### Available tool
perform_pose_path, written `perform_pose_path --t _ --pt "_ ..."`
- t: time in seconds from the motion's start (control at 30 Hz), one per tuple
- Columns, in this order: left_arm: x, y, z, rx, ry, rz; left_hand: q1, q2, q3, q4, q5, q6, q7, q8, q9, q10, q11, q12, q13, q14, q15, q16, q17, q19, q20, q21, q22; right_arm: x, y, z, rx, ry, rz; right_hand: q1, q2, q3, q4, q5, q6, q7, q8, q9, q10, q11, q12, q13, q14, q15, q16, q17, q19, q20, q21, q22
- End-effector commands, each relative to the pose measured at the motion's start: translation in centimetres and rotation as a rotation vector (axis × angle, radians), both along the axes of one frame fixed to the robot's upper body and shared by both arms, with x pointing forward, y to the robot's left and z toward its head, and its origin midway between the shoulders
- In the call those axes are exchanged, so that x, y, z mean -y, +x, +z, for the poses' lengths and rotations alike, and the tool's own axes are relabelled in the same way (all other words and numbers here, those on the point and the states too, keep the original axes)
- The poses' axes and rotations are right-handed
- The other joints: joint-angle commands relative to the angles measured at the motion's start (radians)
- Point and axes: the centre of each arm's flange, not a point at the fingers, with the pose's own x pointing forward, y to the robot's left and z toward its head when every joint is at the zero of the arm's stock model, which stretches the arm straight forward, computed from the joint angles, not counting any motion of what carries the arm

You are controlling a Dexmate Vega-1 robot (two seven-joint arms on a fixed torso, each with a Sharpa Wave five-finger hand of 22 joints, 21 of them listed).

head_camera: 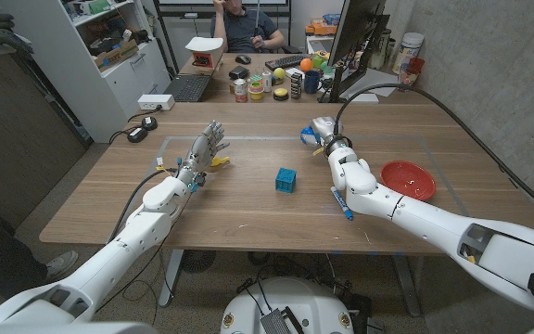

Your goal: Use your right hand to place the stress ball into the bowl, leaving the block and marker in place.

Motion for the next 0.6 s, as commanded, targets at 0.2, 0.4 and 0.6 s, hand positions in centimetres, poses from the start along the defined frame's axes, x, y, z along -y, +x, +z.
perform_pose_path --t 0.2,0.4,0.6 --pt "-0.3 0.4 0.2 0.003 0.000 0.000 0.003 0.008 -0.003 -0.001 0.007 -0.009 -0.002 0.004 0.002 -0.007 0.003 0.004 0.002 -0.005 -0.003 0.000 0.003 0.007 -0.003 -0.003 0.004 0.2 -1.7 1.5 0.145 -0.013 0.016 0.077 0.053 0.011 0.000 0.002 0.022 -0.033 0.007 0.007 0.060 -0.068 -0.003 0.005 -0.028 -0.014 -0.014 0.005 -0.006 -0.012 0.013 0.009" --pt "-0.4 0.4 0.2 0.004 0.000 0.000 0.003 0.008 -0.003 -0.001 0.007 -0.009 -0.002 0.004 0.002 -0.008 0.004 0.004 0.002 -0.006 -0.003 0.000 0.003 0.007 -0.003 -0.005 0.004 1.0 -2.2 2.2 0.157 -0.005 -0.002 0.081 0.051 0.014 0.001 0.002 0.023 -0.035 0.009 0.009 0.055 -0.067 -0.006 0.002 -0.035 -0.014 -0.021 0.006 -0.013 -0.011 0.018 0.012" --pt "-0.4 0.4 0.3 0.007 -0.001 -0.002 0.003 0.008 -0.004 -0.001 0.008 -0.009 -0.003 0.004 0.002 -0.008 0.004 0.004 0.002 -0.006 -0.002 0.000 0.003 0.007 -0.003 -0.007 0.004 2.2 -2.8 3.0 0.169 0.005 -0.030 0.082 0.049 0.015 0.003 0.001 0.022 -0.035 0.010 0.010 0.056 -0.066 -0.007 -0.001 -0.037 -0.014 -0.025 0.007 -0.016 -0.011 0.023 0.013"
